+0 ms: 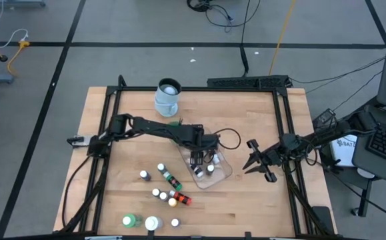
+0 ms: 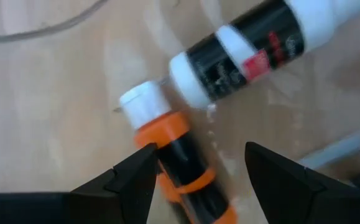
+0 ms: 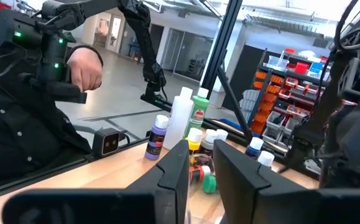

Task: Pick & Place Paint Supplies
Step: Adjust the small orange paint bottle in the transparent bin

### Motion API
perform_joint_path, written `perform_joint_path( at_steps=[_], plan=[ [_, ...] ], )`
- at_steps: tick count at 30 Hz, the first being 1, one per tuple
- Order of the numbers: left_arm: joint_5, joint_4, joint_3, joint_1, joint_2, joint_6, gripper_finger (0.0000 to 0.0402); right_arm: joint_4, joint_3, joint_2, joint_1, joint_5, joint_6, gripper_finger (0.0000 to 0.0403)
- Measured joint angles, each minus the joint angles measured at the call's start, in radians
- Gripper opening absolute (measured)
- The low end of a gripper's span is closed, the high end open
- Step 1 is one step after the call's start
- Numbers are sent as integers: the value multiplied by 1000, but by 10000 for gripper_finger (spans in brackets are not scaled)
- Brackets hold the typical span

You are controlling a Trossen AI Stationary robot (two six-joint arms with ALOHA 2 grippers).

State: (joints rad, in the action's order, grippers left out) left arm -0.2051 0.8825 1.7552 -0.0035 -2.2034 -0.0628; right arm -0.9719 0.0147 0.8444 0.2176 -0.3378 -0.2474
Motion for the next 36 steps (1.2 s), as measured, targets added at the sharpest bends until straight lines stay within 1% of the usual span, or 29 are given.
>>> perform_joint_path(
  at_steps=[2,7,13,16,22,25,27,36],
  plan=[
    [12,0,-1,6,-1,4,243,-3,0,0,0,0,0,70],
    [93,-19,-3,23,-3,20,243,-4,0,0,0,0,0,70],
    [89,-19,-1,29,-21,22,238,-4,-1,0,0,0,0,70],
    [55,-16,-2,28,-36,16,213,-3,-1,0,0,0,0,70],
    [53,-16,0,20,-43,21,134,-4,-1,0,0,0,0,71],
    [47,-17,-1,16,-44,20,105,-4,-1,0,0,0,0,71],
    [35,-18,-1,11,-44,23,99,-4,-1,0,0,0,0,71],
    [10,-21,-3,-9,-44,-2,105,-4,-1,0,0,0,0,71]
  ],
)
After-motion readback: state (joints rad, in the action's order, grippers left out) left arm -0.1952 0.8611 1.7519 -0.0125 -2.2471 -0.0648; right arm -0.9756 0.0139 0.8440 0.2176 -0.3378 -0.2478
